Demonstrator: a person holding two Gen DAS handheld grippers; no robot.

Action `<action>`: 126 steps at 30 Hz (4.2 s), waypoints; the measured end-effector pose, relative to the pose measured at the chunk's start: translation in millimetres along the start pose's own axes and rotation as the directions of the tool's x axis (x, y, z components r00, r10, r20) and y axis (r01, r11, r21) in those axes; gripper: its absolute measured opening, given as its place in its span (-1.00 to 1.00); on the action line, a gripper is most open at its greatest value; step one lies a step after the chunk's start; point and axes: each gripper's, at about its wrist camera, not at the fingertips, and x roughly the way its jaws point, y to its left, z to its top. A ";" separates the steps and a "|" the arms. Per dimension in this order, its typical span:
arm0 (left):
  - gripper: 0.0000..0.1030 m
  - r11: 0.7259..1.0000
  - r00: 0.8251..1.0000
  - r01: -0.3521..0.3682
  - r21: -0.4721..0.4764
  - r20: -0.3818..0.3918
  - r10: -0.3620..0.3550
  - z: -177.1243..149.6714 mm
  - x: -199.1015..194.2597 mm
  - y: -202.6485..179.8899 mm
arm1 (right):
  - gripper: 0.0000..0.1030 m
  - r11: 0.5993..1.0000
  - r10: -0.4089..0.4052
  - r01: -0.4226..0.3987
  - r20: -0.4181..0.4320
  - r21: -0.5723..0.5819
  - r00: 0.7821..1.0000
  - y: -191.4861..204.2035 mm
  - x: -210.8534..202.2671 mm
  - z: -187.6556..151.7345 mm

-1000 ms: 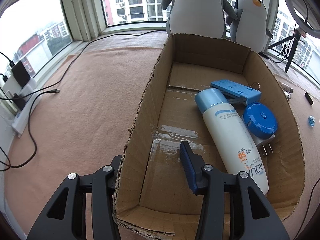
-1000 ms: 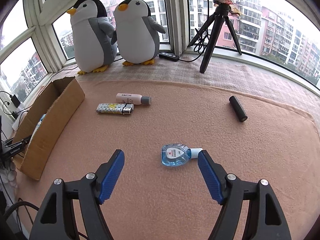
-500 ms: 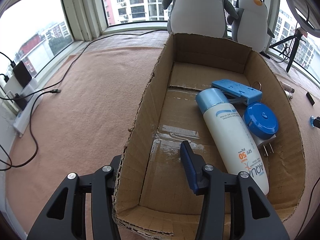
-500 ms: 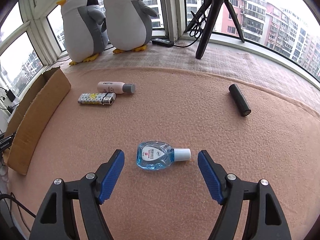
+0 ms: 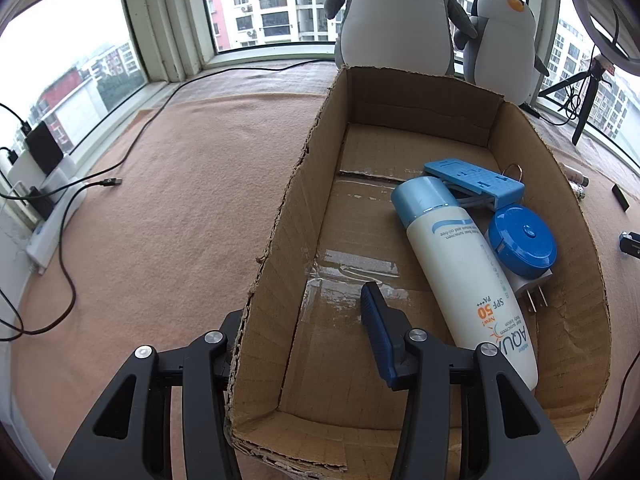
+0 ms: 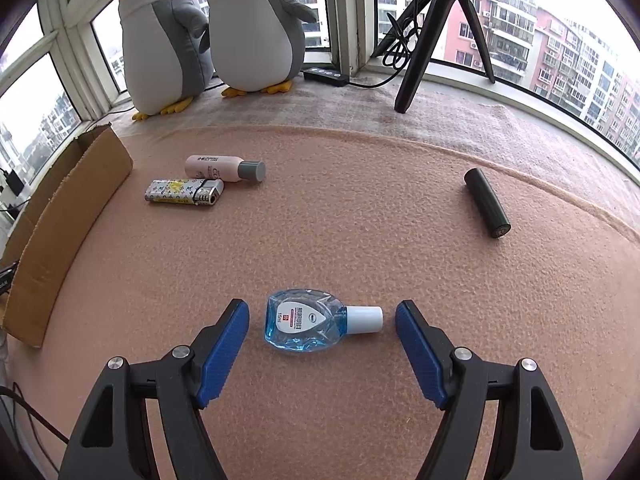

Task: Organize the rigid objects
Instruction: 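Withdraw the right gripper from the box toward the blue eye-drop bottle, then close the right gripper on the blue eye-drop bottle, then carry the eye-drop bottle into the box and open the right gripper, then withdraw the right gripper from the box toward the patterned lighter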

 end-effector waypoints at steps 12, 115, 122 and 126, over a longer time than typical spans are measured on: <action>-0.09 1.000 1.000 0.000 -0.003 0.001 0.000 0.0 -0.1 -0.1 | 0.01 1.000 -0.015 0.015 -0.009 -0.003 1.000 0.1 -0.1 0.6; -0.09 0.999 1.000 0.020 -0.027 0.010 -0.019 -0.4 0.7 0.4 | 0.51 0.983 0.168 -0.155 0.149 -0.093 0.974 177.7 -24.0 71.2; -0.09 0.999 1.000 0.019 -0.026 0.010 -0.019 -0.5 0.8 0.9 | 0.52 0.993 0.117 -0.117 0.130 -0.010 0.985 133.3 -21.1 58.2; -0.09 0.999 1.000 0.019 -0.027 0.010 -0.018 -0.7 0.7 0.8 | 0.52 0.995 0.092 -0.095 0.114 0.019 0.989 116.8 -15.1 56.7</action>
